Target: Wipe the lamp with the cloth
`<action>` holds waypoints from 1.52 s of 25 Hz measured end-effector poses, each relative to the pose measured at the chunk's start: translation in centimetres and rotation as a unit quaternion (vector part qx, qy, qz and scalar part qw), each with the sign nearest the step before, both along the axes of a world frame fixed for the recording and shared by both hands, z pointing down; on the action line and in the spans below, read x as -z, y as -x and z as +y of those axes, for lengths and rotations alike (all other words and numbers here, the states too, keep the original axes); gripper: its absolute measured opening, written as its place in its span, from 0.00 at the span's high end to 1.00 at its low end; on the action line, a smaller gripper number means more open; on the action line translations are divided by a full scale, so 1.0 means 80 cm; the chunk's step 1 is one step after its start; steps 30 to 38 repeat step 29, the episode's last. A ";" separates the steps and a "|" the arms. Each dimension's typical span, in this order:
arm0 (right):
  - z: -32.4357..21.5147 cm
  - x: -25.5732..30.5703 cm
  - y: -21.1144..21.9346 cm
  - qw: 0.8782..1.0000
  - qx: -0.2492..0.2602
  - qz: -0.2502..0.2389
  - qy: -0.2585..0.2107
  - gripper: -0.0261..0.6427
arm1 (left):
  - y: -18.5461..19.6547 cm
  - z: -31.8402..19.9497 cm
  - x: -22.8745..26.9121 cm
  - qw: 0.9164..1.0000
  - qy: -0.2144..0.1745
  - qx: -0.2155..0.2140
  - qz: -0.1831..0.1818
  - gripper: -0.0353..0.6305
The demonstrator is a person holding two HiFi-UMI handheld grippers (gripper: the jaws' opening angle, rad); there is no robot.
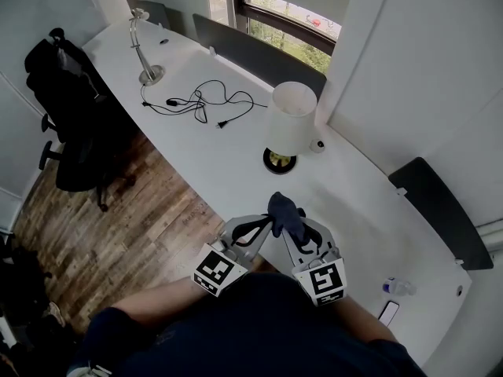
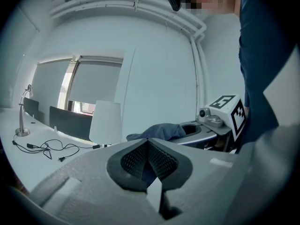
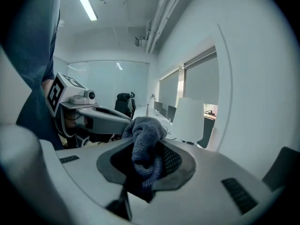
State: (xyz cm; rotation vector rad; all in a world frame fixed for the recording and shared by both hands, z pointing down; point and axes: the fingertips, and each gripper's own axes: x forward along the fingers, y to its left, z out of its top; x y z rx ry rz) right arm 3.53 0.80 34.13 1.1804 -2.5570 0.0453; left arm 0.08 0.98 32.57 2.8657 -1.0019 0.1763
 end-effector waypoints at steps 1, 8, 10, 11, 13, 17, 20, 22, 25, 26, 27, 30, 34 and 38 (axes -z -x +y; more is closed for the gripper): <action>0.002 0.000 0.002 1.000 0.002 -0.001 0.001 0.81 | 0.000 0.002 0.000 1.000 0.000 0.000 0.001 0.95; 0.009 -0.002 0.007 1.000 0.009 -0.003 0.009 0.81 | -0.001 0.007 -0.001 1.000 0.000 -0.001 0.000 0.95; 0.012 -0.003 0.008 1.000 0.009 -0.004 0.011 0.81 | 0.000 0.009 -0.002 1.000 0.001 0.000 0.001 0.95; 0.013 -0.004 0.008 1.000 0.009 -0.004 0.011 0.81 | 0.000 0.010 -0.003 1.000 0.001 0.001 0.002 0.95; 0.014 -0.005 0.009 1.000 0.008 -0.003 0.009 0.81 | 0.002 0.012 -0.004 1.000 0.001 0.001 0.001 0.95; 0.018 -0.006 0.011 1.000 0.007 -0.003 0.008 0.81 | 0.005 0.017 -0.004 1.000 0.000 0.003 -0.001 0.95; 0.020 -0.006 0.014 1.000 0.010 -0.002 0.005 0.81 | 0.008 0.019 -0.003 1.000 0.000 0.005 -0.001 0.95; 0.019 -0.005 0.014 1.000 0.008 -0.002 0.002 0.81 | 0.010 0.019 -0.002 1.000 0.001 0.005 -0.001 0.95; 0.020 -0.006 0.015 1.000 0.008 -0.003 0.004 0.81 | 0.010 0.021 -0.002 1.000 0.001 0.006 0.000 0.95; 0.021 -0.006 0.015 1.000 0.009 -0.004 0.004 0.81 | 0.010 0.021 -0.003 1.000 0.002 0.005 0.000 0.95; 0.021 -0.006 0.015 1.000 0.009 -0.004 0.004 0.81 | 0.009 0.022 -0.003 1.000 0.002 0.005 0.000 0.95; 0.023 -0.006 0.015 1.000 0.010 -0.004 0.004 0.81 | 0.009 0.023 -0.003 1.000 0.002 0.005 -0.001 0.95; 0.023 -0.006 0.015 1.000 0.010 -0.004 0.004 0.81 | 0.009 0.023 -0.003 1.000 0.002 0.005 -0.001 0.95; 0.023 -0.006 0.015 1.000 0.010 -0.004 0.004 0.81 | 0.009 0.023 -0.003 1.000 0.002 0.005 -0.001 0.95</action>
